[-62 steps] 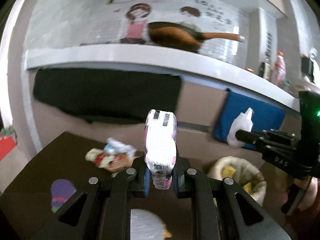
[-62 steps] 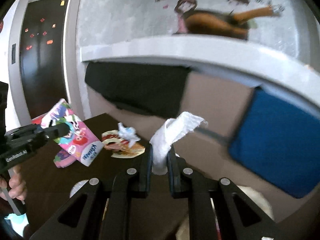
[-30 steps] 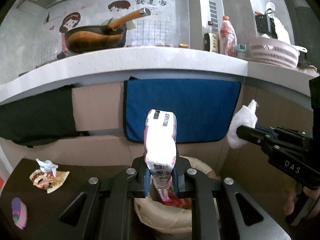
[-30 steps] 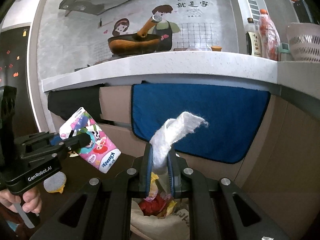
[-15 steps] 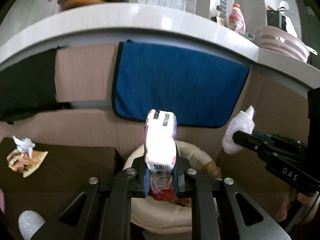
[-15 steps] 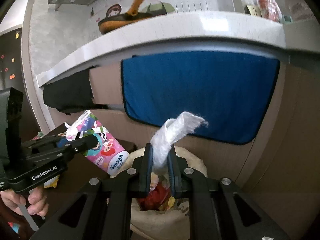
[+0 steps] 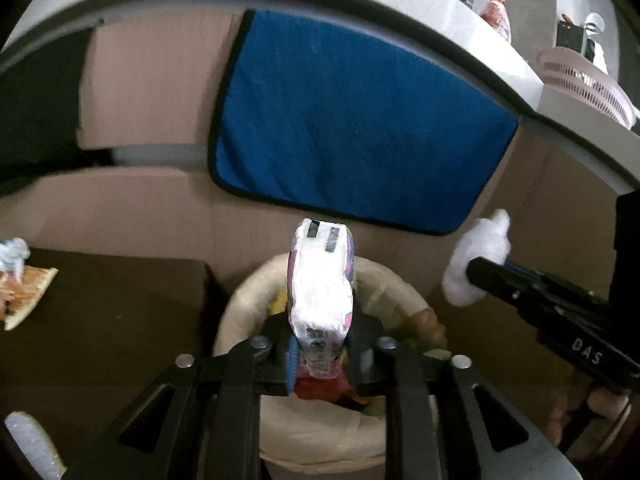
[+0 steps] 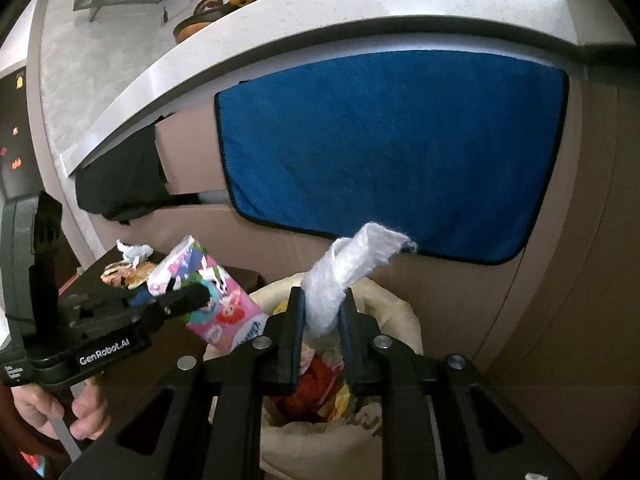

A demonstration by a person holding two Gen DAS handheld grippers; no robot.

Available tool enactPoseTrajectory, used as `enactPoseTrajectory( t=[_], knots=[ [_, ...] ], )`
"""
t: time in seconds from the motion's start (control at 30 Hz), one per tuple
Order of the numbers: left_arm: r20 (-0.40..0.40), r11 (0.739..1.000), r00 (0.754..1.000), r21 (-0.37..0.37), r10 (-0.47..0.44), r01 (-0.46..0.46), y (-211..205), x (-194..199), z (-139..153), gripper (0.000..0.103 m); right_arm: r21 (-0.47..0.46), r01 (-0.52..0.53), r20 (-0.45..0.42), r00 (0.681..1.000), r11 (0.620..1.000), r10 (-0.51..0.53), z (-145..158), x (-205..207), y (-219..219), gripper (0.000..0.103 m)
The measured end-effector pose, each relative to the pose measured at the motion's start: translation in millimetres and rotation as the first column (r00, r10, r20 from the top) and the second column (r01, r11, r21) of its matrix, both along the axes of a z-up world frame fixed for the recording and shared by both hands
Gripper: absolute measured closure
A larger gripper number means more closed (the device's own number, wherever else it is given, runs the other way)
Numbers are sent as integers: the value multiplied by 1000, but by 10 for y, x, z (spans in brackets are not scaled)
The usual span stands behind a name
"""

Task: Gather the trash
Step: 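Open both tools over the bin to drop the tissue items, then grasp the blue-and-white tissue bundle with the right tool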

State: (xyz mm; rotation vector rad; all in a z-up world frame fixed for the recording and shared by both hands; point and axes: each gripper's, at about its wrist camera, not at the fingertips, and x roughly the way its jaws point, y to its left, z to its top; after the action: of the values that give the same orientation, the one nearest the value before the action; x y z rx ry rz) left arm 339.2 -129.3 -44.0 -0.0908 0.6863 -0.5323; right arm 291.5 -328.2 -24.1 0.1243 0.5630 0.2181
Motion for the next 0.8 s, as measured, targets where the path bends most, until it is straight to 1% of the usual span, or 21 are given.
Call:
enactPoseTrajectory(
  t=[0.03, 0.07, 0.13, 0.23, 0.33, 0.43, 0.53, 0.63, 0.7, 0.8],
  knots=[
    [-12, 1000, 1000, -7, -5, 5, 21, 25, -11, 69, 8, 5, -10, 1000, 1000, -5, -19, 33, -17, 59],
    [-13, 1000, 1000, -15, 3, -3, 55, 44, -13, 64, 21, 11, -19, 1000, 1000, -11, -40, 47, -36, 44],
    [-11, 1000, 1000, -24, 17, -17, 121, 64, 7, 63, 40, 17, -15, 1000, 999, -17, -62, 42, -60, 43],
    [-24, 999, 999, -43, 28, -30, 219, 85, 44, 61, 19, 37, -19, 999, 999, -36, -80, 39, -64, 43],
    [-31, 995, 997, -66, 66, -68, 386, 73, 100, 61, 26, 46, -25, 999, 999, -46, -91, 40, -71, 43],
    [-22, 992, 993, -45, 118, -118, 639, 25, 158, 61, 28, 51, -25, 998, 998, -51, -86, 27, -69, 43],
    [7, 985, 985, 4, 175, -175, 987, -69, 231, 62, 37, 49, -23, 999, 998, -48, -77, -3, -35, 43],
    [40, 964, 964, 28, 263, -264, 1468, -206, 342, 62, 51, 38, -7, 999, 998, -37, -42, -38, 56, 43],
    [52, 945, 944, 29, 325, -327, 1807, -303, 407, 62, 57, 20, 11, 1000, 998, -21, -1, -49, 181, 43],
    [57, 899, 899, 33, 435, -437, 2420, -460, 476, 62, 58, -28, 21, 999, 998, 27, 52, -35, 427, 43]
  ],
)
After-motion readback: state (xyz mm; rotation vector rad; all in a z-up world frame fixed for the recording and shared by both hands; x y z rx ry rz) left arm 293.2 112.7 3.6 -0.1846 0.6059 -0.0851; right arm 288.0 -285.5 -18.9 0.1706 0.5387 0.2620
